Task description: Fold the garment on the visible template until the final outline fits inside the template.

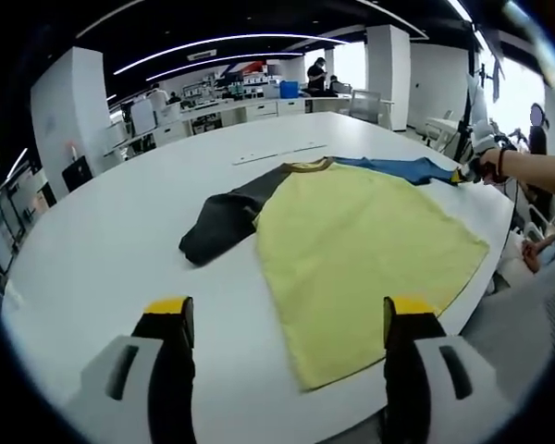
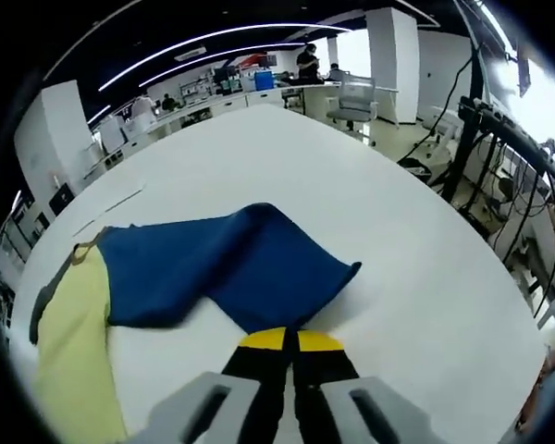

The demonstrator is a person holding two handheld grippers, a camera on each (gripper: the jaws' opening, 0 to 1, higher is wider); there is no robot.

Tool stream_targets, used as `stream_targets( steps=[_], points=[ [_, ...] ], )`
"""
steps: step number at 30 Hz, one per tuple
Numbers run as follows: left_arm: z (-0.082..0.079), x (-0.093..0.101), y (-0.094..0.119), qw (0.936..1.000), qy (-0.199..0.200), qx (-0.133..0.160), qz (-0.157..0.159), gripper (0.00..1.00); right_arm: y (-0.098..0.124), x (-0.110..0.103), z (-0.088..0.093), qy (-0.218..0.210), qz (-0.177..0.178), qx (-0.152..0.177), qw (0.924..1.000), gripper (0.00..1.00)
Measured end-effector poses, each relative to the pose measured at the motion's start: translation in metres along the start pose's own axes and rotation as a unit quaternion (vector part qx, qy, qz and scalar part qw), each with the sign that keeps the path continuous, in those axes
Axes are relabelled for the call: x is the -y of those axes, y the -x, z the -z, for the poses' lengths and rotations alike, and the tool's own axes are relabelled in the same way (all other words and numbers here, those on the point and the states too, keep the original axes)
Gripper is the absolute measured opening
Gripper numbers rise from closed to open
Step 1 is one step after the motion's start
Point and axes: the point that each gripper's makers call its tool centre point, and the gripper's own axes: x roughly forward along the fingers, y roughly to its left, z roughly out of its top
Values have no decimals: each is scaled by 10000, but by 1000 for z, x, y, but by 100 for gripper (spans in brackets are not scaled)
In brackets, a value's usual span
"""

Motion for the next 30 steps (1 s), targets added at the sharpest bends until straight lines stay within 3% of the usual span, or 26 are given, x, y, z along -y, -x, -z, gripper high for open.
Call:
stream_targets(
  steps=[14, 26, 30],
  points=[
    [-1, 5, 0, 10000, -38, -21, 82, 82, 18, 48, -19, 561, -13, -1, 9984, 0],
    [2, 3, 3, 9999, -34, -59, 83, 84, 18, 66, -32, 1203, 39, -231, 9925, 0],
    [0, 5, 5, 9999, -57, -30, 120, 87, 16, 65, -34, 1175, -35, -296, 9926, 0]
  ],
)
